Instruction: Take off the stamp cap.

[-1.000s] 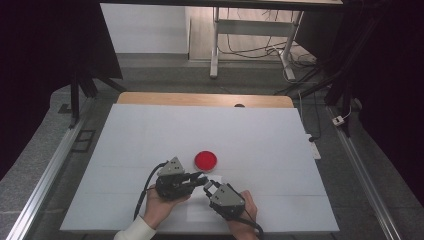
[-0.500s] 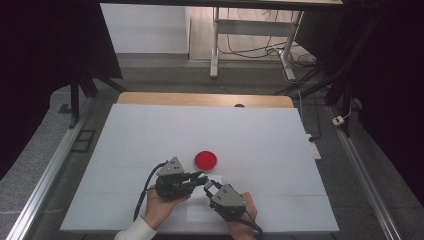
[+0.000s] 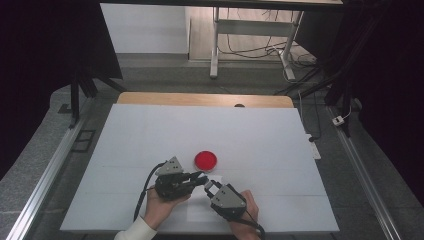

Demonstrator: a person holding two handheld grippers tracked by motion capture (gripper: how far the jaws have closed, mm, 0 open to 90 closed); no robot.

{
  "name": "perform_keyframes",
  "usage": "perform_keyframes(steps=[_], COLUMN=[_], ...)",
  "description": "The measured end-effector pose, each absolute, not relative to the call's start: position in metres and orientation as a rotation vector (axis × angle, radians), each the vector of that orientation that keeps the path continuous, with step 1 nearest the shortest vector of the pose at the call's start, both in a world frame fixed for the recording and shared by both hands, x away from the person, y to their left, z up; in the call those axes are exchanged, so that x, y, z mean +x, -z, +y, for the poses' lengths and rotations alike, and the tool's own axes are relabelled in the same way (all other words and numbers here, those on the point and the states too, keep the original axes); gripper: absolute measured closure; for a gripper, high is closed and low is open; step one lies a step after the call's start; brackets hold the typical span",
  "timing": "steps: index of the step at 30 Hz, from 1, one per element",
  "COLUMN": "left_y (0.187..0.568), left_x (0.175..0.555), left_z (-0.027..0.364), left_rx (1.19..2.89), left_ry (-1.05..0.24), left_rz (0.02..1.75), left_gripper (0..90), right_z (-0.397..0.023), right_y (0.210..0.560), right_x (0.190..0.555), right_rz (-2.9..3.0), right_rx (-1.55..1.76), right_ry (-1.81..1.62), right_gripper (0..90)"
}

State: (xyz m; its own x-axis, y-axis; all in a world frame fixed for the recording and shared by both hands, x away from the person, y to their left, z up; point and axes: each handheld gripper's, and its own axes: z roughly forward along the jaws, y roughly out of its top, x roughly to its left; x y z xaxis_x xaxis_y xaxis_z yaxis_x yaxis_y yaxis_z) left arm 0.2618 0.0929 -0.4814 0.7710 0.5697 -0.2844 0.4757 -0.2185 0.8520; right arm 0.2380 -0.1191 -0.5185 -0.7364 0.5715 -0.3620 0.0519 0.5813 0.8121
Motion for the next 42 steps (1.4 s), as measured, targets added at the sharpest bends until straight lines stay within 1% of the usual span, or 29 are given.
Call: perform_keyframes(steps=[1, 2, 3, 7, 21, 42], left_y=[0.481, 0.479, 0.477, 0.474, 0.476, 0.476], left_x=[0.261, 0.260, 0.259, 0.262, 0.262, 0.262], left_z=[0.093, 0.095, 0.098, 0.110, 0.107, 0.108], left_rx=[1.855, 1.848, 1.839, 1.803, 1.818, 1.823], left_ry=[-0.117, -0.172, -0.198, -0.181, -0.160, -0.167], left_rz=[0.802, 0.817, 0.824, 0.846, 0.835, 0.835], left_gripper=[76.0, 76.1, 76.1, 76.1, 76.0, 75.9], right_z=[-0.119, -0.119, -0.121, -0.128, -0.135, -0.169], right_y=[0.519, 0.519, 0.521, 0.522, 0.519, 0.511], right_x=[0.238, 0.239, 0.241, 0.246, 0.246, 0.248], right_rz=[2.199, 2.206, 2.215, 2.210, 2.223, 2.213], right_rx=[0.507, 0.532, 0.557, 0.641, 0.614, 0.651], right_ry=[-1.111, -1.109, -1.120, -1.167, -1.204, -1.211], right_gripper=[65.8, 65.8, 65.9, 65.8, 65.7, 65.6])
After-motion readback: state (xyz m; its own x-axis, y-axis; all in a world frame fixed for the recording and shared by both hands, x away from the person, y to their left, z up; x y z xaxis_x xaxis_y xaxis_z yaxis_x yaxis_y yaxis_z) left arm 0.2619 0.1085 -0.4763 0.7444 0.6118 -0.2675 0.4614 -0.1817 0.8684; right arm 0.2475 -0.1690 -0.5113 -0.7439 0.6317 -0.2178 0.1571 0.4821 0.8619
